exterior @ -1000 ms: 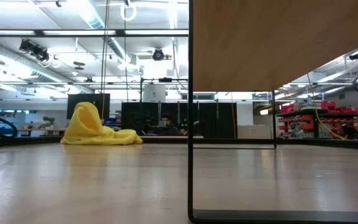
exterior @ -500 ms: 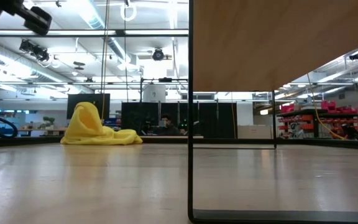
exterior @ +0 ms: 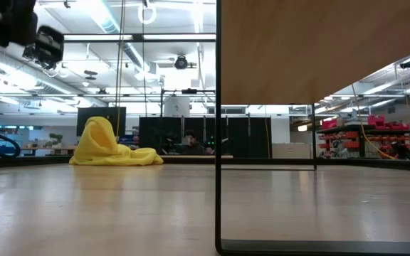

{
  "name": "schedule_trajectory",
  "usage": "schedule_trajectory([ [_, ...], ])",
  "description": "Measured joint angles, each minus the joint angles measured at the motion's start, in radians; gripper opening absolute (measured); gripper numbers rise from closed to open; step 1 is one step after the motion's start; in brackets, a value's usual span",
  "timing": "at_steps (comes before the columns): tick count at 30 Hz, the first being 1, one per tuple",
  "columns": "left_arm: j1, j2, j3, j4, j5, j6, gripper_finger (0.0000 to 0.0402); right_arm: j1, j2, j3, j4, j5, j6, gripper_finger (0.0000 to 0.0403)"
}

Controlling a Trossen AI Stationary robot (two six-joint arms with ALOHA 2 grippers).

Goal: Stack small to large cups/mugs on shelf
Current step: Return to Home Position

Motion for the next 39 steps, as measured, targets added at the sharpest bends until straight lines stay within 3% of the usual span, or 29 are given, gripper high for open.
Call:
schedule_trajectory([
  [6, 0.0, 0.001, 0.0, -0.157, -0.002, -0.001, 0.0073, -0.001, 0.0, 0.0, -0.089, 0.003, 0.003, 0.0016],
  [39, 0.0, 0.005, -0.001, -0.147, -0.003, -0.033, 0.0071, -0.001, 0.0, 0.0, -0.092, 0.003, 0.004, 0.0016],
])
